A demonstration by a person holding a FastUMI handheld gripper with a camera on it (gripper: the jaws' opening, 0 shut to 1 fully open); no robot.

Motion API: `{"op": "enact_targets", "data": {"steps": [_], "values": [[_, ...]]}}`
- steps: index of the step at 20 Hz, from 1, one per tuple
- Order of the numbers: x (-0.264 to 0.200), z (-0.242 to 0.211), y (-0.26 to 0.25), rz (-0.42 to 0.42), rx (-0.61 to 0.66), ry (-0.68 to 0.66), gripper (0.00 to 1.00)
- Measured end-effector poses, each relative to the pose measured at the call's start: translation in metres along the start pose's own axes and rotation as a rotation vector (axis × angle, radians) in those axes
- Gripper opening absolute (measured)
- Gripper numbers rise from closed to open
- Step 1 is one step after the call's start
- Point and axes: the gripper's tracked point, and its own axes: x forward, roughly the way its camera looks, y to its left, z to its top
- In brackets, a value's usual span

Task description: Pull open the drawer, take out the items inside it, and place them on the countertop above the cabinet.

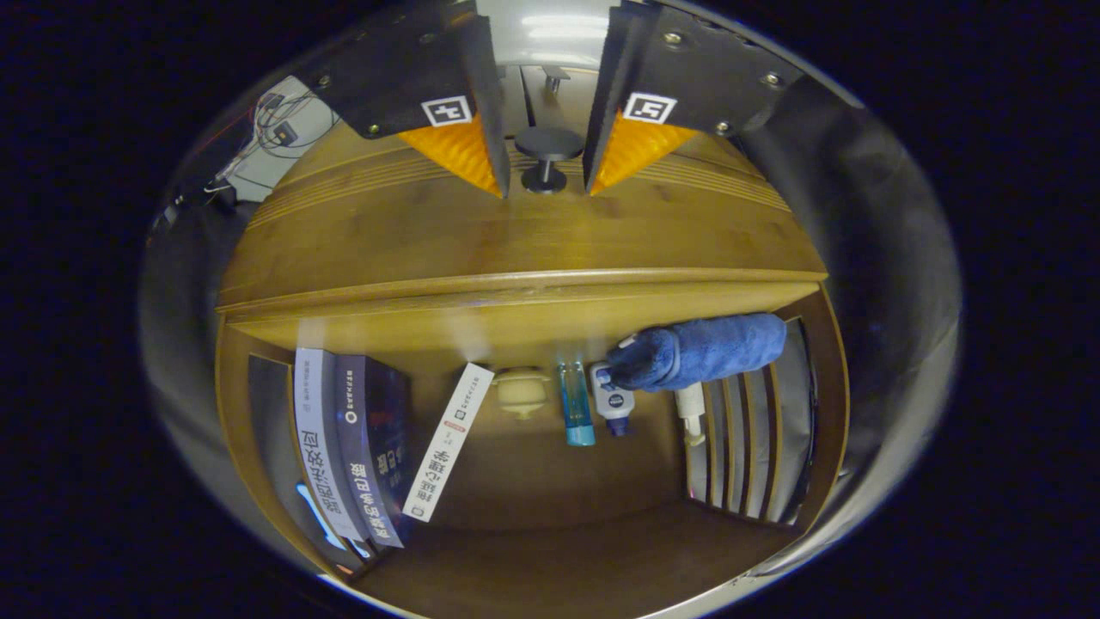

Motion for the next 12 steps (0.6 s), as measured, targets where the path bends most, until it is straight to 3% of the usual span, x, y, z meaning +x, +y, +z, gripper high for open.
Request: {"op": "enact_targets", "data": {"steps": [5, 7, 12], "values": [[0.0059, -0.0132, 0.0013, -0.028, -0.009, 0.051, 0.51], [0.0076, -0.0126, 0.0019, -0.044, 0.012, 0.056, 0.43], [0.0060, -0.0126, 0.0019, -0.042, 0.044, 0.043, 0.38]]}}
